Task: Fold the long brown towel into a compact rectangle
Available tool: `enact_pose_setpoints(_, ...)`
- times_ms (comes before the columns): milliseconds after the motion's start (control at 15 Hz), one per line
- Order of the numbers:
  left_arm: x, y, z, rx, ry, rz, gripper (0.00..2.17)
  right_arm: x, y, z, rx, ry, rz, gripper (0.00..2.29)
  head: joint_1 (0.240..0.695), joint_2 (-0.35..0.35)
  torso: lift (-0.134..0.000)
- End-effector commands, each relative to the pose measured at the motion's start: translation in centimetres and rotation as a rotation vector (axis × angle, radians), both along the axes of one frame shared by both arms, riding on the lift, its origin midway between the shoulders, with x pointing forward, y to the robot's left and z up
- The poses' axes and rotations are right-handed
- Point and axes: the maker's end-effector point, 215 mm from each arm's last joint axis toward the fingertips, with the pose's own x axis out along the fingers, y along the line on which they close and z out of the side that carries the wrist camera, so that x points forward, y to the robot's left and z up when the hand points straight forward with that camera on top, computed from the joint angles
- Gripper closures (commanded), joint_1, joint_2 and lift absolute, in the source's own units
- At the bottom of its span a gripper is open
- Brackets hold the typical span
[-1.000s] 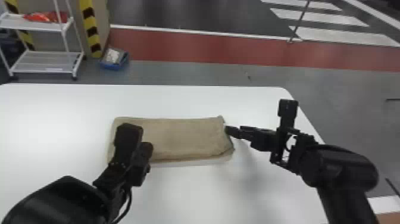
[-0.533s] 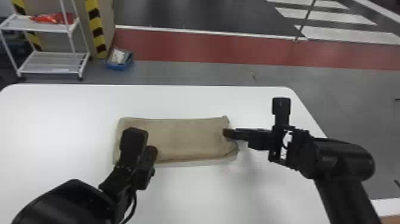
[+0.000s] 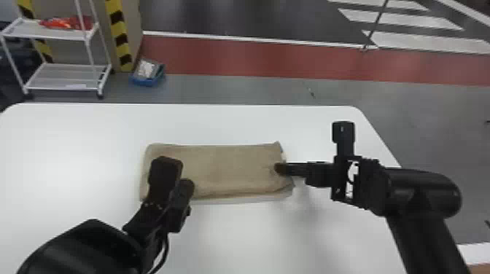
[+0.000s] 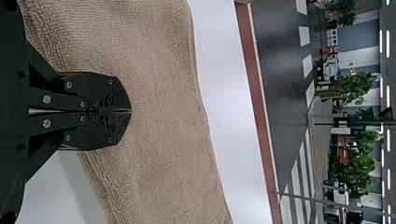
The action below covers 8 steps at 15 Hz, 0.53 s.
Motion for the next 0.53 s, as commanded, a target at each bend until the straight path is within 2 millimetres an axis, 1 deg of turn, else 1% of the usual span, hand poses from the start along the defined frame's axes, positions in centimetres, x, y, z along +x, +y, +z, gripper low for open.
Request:
enact_pose_setpoints(0, 0.0, 0.1, -0.2, 0.003, 0.004, 0.001, 1.85, 0.1, 0.3, 0.2, 0.001, 0.004, 0.006, 0.68, 0.695, -0.158, -0.123)
enact_pose_setpoints(133, -0.1, 0.2, -0.3, 0.004, 0.005, 0.001, 1.85, 0.4, 0.7, 0.6, 0.001, -0.004, 0.013, 0.68, 0.695, -0.156, -0.123)
enact_pose_setpoints(267, -0.1, 0.1, -0.2, 0.003, 0.004, -0.001, 1.85, 0.3, 0.9, 0.5, 0.002, 0.001, 0.018, 0.69, 0.695, -0.150, -0.123)
enact_pose_setpoints(400, -0.1, 0.1, -0.2, 0.003, 0.004, -0.001, 1.85, 0.2, 0.9, 0.8, 0.021, -0.001, 0.024, 1.09, 0.695, -0.147, -0.123)
enact_pose_setpoints(467, -0.2, 0.1, -0.4, 0.006, 0.010, -0.001, 1.85, 0.1, 1.3, 0.9, 0.039, 0.002, 0.034, 1.27, 0.695, -0.146, -0.123)
